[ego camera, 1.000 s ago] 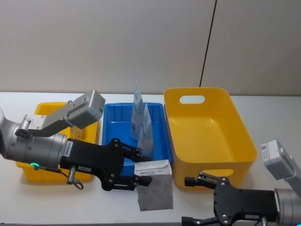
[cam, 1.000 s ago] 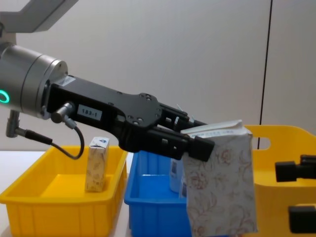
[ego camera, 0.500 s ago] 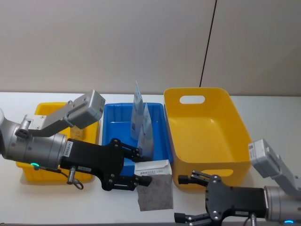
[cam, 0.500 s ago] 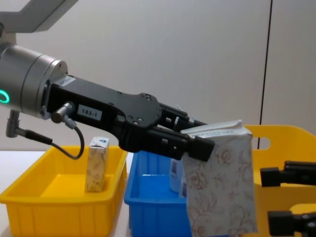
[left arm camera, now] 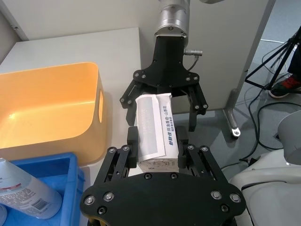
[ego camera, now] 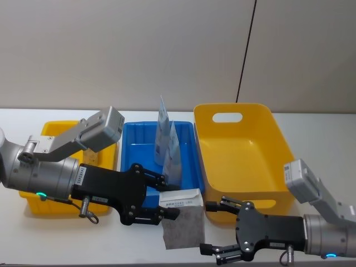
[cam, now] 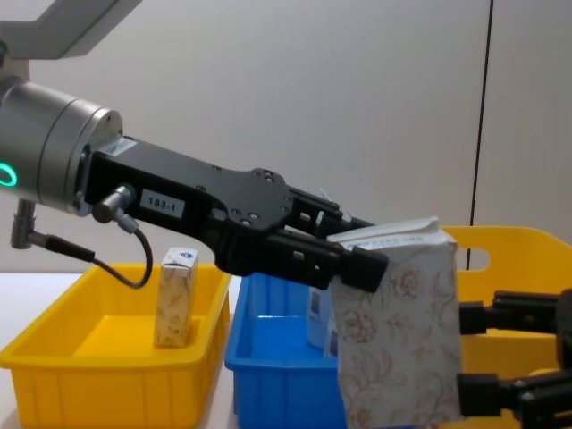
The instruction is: Bimanual collaborative sorting of washing and personal care products
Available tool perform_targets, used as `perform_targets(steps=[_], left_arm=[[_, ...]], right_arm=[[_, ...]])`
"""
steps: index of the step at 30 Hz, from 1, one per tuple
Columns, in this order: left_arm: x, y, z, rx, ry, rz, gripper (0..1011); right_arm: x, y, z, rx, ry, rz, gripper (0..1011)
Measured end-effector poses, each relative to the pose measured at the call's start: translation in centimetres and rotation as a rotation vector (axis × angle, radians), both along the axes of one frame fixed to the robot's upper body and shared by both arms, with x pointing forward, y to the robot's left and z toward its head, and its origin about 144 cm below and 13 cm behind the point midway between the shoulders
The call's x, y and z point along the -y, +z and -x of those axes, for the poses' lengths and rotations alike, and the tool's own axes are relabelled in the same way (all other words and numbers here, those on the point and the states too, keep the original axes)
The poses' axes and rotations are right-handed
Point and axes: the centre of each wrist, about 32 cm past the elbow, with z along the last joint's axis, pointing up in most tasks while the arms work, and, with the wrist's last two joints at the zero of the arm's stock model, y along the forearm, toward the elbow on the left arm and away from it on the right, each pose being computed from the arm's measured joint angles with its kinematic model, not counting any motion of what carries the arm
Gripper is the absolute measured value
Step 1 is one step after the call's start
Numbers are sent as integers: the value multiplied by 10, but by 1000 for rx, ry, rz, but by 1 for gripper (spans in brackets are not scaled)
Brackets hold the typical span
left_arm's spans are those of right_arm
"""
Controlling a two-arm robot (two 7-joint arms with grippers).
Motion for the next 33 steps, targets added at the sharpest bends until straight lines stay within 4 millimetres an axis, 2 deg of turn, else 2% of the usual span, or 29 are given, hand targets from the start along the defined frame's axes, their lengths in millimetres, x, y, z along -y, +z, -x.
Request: perform_targets(steps=[21,33], left_arm=[[0,0,0,0,0,0,436],[0,0,0,0,0,0,436]], right_arm=[[-18,-8,-15,-61,-8,-16,1002],[-29,-6,-23,-76,8,-27,1002]])
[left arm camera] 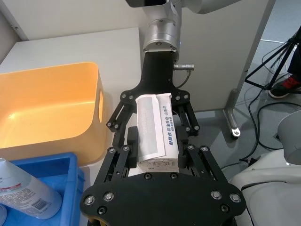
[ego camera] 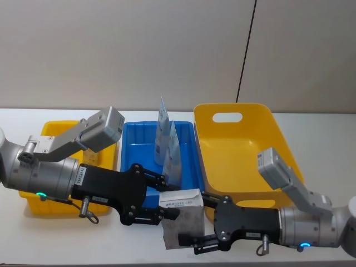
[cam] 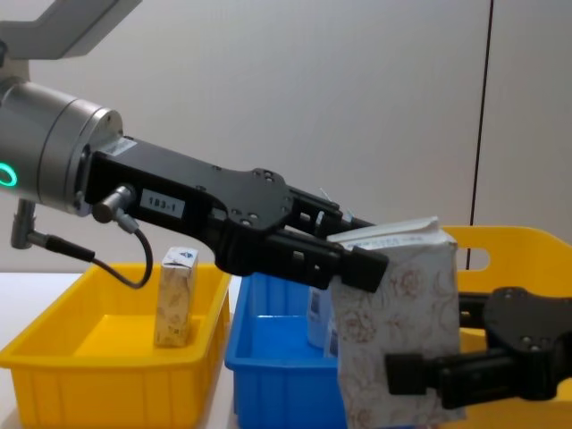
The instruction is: Bimanual collaborative sorting of washing and personal care products
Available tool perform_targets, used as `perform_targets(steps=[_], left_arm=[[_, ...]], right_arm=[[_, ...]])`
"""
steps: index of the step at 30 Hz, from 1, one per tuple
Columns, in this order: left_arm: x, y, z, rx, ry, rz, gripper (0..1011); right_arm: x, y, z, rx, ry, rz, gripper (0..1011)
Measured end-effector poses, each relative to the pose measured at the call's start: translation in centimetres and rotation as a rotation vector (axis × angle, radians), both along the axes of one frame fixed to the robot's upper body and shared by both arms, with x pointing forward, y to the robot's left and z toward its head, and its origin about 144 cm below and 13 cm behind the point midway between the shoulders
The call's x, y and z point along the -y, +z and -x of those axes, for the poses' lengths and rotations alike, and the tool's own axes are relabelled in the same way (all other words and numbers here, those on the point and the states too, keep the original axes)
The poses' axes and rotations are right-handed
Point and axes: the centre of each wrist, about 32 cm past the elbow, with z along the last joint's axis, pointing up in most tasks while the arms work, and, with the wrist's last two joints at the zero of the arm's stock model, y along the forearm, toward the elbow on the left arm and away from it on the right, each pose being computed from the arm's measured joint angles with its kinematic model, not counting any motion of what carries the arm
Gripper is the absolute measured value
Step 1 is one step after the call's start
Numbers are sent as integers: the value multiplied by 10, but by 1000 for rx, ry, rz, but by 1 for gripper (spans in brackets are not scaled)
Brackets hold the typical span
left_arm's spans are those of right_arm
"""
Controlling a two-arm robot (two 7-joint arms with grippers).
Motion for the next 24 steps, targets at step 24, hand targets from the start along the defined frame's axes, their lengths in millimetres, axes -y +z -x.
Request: perform_targets(steps=[24], left_arm=[[0,0,0,0,1,0,436]], right_arm=[[-10,5,-4,-16,20,-7,627]])
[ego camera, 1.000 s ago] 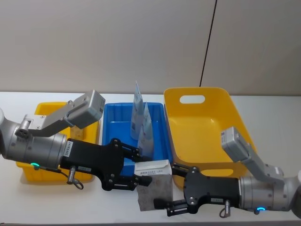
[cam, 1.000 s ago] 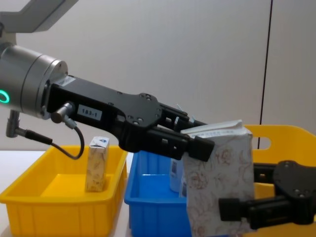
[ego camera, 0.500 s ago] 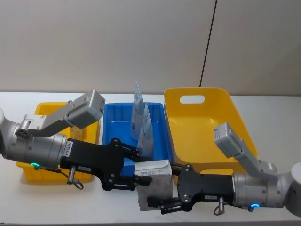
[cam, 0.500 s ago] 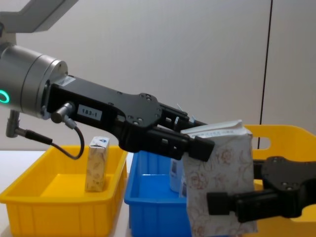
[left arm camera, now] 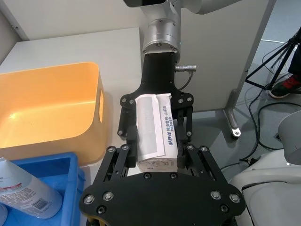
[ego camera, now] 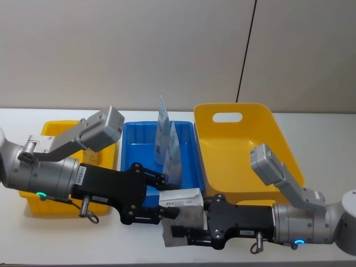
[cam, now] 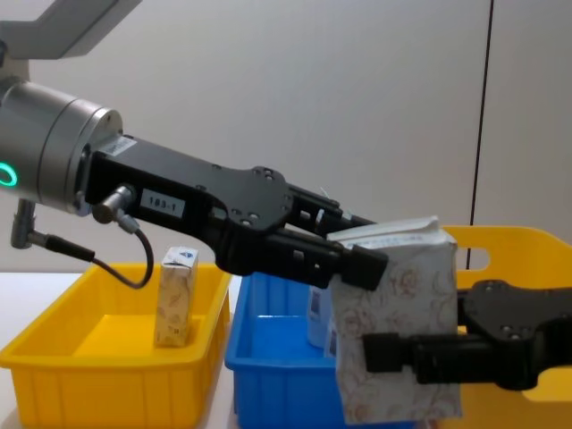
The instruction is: Bimanual collaborative sorting of washing and personal care products
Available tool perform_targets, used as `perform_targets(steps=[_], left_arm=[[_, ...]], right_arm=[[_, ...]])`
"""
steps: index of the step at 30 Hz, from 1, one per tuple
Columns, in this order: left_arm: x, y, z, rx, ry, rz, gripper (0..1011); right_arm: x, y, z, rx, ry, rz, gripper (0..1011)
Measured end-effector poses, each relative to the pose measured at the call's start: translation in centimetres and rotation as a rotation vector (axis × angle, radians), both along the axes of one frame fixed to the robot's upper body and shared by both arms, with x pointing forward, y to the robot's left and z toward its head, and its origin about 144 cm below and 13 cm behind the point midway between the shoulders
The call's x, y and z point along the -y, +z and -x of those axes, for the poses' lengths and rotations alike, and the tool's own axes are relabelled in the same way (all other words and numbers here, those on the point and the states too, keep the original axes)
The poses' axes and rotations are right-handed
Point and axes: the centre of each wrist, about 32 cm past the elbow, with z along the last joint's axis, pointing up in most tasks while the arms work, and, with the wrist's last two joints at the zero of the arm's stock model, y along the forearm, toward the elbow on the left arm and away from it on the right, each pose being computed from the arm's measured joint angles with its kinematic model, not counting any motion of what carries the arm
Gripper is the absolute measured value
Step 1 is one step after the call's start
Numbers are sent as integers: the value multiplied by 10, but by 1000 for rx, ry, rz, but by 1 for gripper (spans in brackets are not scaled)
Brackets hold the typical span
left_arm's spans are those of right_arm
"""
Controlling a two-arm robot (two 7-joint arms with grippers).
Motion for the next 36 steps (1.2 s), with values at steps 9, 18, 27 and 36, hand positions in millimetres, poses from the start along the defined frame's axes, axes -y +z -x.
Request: perform_targets(steps=[9,18,27,36], left_arm=[[0,0,0,0,0,0,436],[0,0,0,0,1,0,436],[0,0,0,-1,-1,0,471],[0,0,0,-2,-3,-1,747]], right_arm=[[-1,1,0,-1,2,0,356],[-1,1,-1,-1,2,0,351],[-1,1,0,-4,2,-4,351],[-1,2,2,-13,5,-20,351]])
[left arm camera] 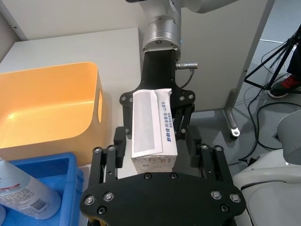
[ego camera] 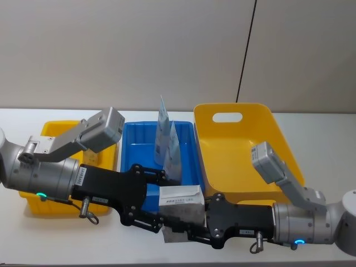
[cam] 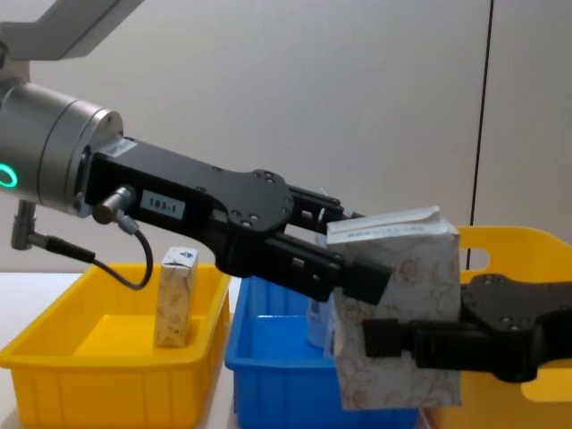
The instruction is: Bimanual collaborative sorting of washing and personal care products
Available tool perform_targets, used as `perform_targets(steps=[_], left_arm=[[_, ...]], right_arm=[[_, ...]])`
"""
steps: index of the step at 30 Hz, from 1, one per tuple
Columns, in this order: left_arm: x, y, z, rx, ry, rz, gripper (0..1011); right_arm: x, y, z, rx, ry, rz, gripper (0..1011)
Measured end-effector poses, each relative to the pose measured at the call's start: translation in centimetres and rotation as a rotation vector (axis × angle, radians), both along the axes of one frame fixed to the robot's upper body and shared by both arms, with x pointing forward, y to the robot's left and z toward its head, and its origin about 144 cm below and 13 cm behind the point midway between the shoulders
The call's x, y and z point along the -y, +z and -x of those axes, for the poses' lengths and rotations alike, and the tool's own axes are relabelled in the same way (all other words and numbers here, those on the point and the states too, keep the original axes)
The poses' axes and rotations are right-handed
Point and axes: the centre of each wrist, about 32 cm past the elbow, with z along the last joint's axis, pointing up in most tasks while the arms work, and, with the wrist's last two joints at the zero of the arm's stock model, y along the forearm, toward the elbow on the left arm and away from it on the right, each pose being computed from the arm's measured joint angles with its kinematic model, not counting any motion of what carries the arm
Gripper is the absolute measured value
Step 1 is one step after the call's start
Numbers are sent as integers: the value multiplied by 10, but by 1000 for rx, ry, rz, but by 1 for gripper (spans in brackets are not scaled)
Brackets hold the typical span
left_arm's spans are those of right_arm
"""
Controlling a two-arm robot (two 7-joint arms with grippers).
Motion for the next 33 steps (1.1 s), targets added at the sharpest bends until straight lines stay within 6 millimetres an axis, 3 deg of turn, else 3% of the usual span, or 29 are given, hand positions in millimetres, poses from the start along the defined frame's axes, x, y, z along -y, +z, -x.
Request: perform_targets(steps=[10,33], left_arm=[[0,0,0,0,0,0,1001],[-13,-2,5,-6,64,33,1001]], right_arm=[[2,1,2,-9,1,-16,351],[26,3,18,28,-161,-47,351]])
